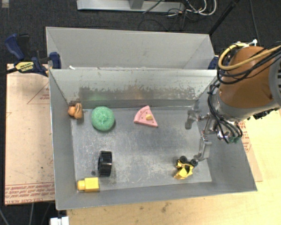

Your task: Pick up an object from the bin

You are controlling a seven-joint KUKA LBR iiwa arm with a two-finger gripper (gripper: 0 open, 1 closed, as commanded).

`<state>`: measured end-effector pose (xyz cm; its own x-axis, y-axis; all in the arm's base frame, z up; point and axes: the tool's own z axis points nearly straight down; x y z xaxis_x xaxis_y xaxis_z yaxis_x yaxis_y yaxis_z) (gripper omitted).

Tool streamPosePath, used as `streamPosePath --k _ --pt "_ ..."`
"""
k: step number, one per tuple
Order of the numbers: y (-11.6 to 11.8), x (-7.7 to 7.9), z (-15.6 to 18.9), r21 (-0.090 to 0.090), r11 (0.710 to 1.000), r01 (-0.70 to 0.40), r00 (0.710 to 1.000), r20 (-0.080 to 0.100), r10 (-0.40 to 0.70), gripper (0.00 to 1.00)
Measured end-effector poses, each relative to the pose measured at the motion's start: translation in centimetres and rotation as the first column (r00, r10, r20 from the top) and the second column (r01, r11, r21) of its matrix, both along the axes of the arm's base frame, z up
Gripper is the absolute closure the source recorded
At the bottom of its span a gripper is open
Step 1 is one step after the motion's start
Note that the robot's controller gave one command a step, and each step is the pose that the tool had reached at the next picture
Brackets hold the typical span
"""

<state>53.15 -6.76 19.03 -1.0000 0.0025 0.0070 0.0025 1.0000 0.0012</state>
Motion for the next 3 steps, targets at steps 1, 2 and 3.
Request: streamPosePath --k 1,2,3 --pt "0.0 0.2 0.4 -0.001 1.0 -0.002 1.0 0.008 0.002 0.0" --pt "-0.3 -0.8 -1.0 -0.001 0.998 -0.07 0.997 0.013 0.07 0.0" --pt "-0.1 -0.7 -6.5 -0.003 0.974 -0.227 0.974 0.014 0.227 0.0"
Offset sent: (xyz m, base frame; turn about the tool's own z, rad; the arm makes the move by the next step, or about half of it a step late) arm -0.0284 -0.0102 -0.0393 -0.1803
